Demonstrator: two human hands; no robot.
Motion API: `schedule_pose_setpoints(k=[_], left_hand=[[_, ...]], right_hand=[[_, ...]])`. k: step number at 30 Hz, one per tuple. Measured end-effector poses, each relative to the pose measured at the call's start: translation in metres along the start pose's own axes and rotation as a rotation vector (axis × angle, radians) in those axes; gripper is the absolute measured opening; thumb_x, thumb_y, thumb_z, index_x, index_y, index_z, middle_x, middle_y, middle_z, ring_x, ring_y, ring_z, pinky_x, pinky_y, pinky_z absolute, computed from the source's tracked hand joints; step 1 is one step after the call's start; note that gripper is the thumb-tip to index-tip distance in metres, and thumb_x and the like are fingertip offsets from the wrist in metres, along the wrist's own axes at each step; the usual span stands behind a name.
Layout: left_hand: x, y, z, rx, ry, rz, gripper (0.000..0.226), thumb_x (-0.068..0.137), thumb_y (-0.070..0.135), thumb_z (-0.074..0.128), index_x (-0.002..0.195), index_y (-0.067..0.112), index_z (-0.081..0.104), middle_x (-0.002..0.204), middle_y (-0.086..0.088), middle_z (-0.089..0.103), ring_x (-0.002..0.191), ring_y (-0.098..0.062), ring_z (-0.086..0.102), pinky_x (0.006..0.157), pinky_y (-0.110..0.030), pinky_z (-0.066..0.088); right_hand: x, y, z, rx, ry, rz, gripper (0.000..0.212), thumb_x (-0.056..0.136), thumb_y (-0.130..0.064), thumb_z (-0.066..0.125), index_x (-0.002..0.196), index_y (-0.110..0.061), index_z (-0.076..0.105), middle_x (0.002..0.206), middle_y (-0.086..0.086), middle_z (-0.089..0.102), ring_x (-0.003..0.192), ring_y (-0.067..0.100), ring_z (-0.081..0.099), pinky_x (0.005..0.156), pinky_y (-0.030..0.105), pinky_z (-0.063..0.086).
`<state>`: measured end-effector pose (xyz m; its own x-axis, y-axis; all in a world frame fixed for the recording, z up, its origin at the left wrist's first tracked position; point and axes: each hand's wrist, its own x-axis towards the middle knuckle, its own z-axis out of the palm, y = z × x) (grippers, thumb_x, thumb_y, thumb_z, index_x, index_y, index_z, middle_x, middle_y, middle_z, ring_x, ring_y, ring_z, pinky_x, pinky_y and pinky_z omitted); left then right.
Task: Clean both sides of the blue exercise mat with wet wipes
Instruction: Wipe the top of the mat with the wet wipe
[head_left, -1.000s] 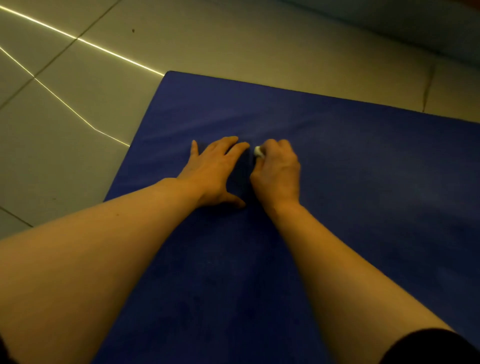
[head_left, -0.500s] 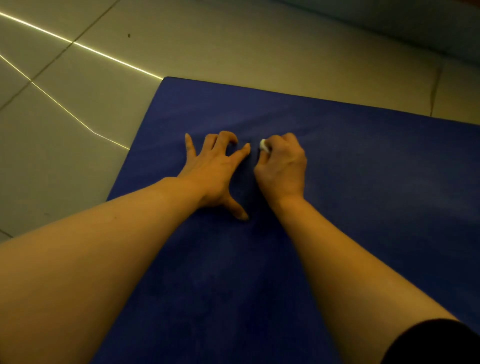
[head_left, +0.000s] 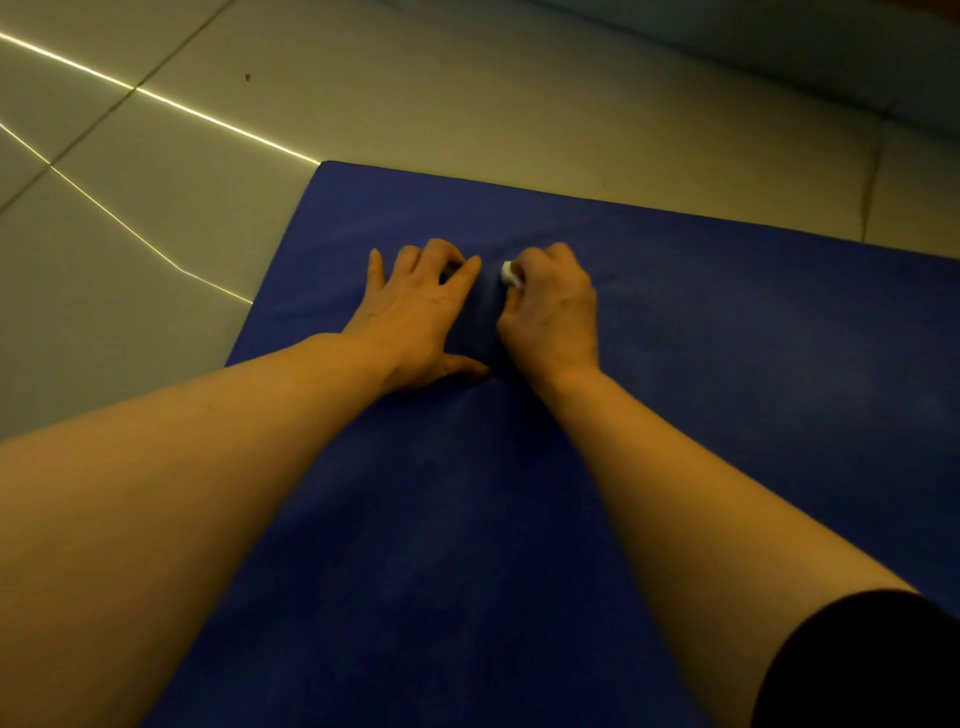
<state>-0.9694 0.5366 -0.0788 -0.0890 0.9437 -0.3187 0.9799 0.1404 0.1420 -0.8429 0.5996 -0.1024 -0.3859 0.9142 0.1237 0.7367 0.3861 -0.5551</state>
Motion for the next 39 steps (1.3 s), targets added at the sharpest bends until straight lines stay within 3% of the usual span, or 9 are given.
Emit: schedule_pose_setpoints(k=[3, 8, 15, 19, 22, 28, 33, 36, 39], left_hand=[[0.007, -0.002, -0.002, -0.01, -0.117, -0.012, 0.117, 0.074, 0.063, 0.067, 0.154, 0.019, -0.007, 0.16, -0.005, -0.018, 0.147, -0.027, -0.014, 0.117, -0.052, -0.005], [0.015, 0.001, -0.007, -0.02, -0.162, -0.023, 0.125, 0.069, 0.061, 0.072, 0.154, 0.017, -0.009, 0.161, -0.005, -0.012, 0.149, -0.026, -0.008, 0.12, -0.049, 0.003], [0.017, 0.004, -0.007, 0.103, -0.145, -0.041, 0.127, 0.067, 0.068, 0.07, 0.154, 0.017, -0.009, 0.159, -0.01, -0.013, 0.147, -0.034, -0.004, 0.119, -0.053, 0.011], [0.021, 0.001, -0.008, 0.049, -0.201, -0.051, 0.129, 0.066, 0.065, 0.072, 0.153, 0.019, -0.012, 0.157, -0.012, -0.027, 0.145, -0.032, -0.023, 0.117, -0.058, -0.002], [0.023, -0.003, -0.008, 0.007, -0.186, -0.026, 0.131, 0.062, 0.067, 0.073, 0.154, 0.02, -0.007, 0.159, -0.011, -0.02, 0.147, -0.031, -0.017, 0.117, -0.058, 0.0], [0.022, -0.015, -0.011, 0.055, -0.053, 0.03, 0.114, 0.063, 0.08, 0.056, 0.153, 0.027, 0.012, 0.162, -0.005, 0.005, 0.147, -0.028, 0.012, 0.117, -0.053, 0.013], [0.022, -0.023, -0.017, 0.04, 0.015, 0.051, 0.094, 0.077, 0.066, 0.059, 0.152, 0.031, 0.014, 0.156, -0.002, 0.019, 0.137, -0.027, 0.028, 0.107, -0.046, 0.036], [0.024, -0.02, -0.013, 0.016, 0.007, 0.019, 0.102, 0.079, 0.061, 0.063, 0.154, 0.026, 0.004, 0.157, -0.004, 0.007, 0.143, -0.027, 0.013, 0.111, -0.047, 0.031], [0.029, -0.02, -0.012, -0.037, -0.029, -0.042, 0.107, 0.079, 0.059, 0.065, 0.155, 0.024, -0.002, 0.161, -0.005, -0.013, 0.148, -0.025, -0.008, 0.119, -0.045, 0.013]], right_hand=[[0.016, 0.02, -0.015, -0.043, 0.041, 0.074, 0.011, 0.09, -0.012, 0.054, 0.097, -0.005, 0.059, 0.11, 0.014, 0.054, 0.093, 0.03, 0.054, 0.068, 0.023, 0.031], [0.029, 0.034, -0.022, -0.067, 0.236, 0.331, 0.018, 0.088, -0.009, 0.057, 0.106, -0.006, 0.056, 0.116, 0.012, 0.054, 0.103, 0.027, 0.055, 0.074, 0.024, 0.036], [0.029, 0.013, 0.003, -0.082, 0.054, -0.083, 0.011, 0.09, -0.012, 0.055, 0.095, -0.003, 0.059, 0.101, 0.016, 0.057, 0.09, 0.03, 0.053, 0.065, 0.027, 0.028], [0.05, 0.052, -0.029, -0.153, 0.241, 0.265, 0.017, 0.087, -0.016, 0.06, 0.101, -0.006, 0.061, 0.112, 0.015, 0.059, 0.104, 0.032, 0.052, 0.073, 0.029, 0.033], [0.052, 0.045, -0.024, -0.155, 0.24, 0.337, 0.021, 0.091, -0.018, 0.056, 0.107, -0.007, 0.06, 0.118, 0.013, 0.055, 0.107, 0.029, 0.052, 0.075, 0.025, 0.033], [0.049, 0.012, 0.003, -0.096, 0.061, -0.036, 0.017, 0.092, -0.013, 0.052, 0.095, -0.003, 0.065, 0.105, 0.014, 0.058, 0.094, 0.031, 0.055, 0.068, 0.023, 0.029], [0.067, 0.05, -0.026, -0.137, 0.25, 0.234, 0.016, 0.092, -0.015, 0.053, 0.099, -0.005, 0.063, 0.11, 0.013, 0.058, 0.099, 0.029, 0.056, 0.069, 0.024, 0.034], [0.072, 0.038, -0.015, -0.149, 0.265, 0.339, 0.018, 0.092, -0.012, 0.048, 0.103, -0.003, 0.059, 0.114, 0.013, 0.055, 0.103, 0.031, 0.053, 0.073, 0.029, 0.037], [0.08, 0.001, 0.007, -0.128, 0.131, 0.228, 0.021, 0.092, -0.014, 0.048, 0.108, -0.004, 0.058, 0.118, 0.014, 0.054, 0.106, 0.032, 0.052, 0.075, 0.03, 0.035]])
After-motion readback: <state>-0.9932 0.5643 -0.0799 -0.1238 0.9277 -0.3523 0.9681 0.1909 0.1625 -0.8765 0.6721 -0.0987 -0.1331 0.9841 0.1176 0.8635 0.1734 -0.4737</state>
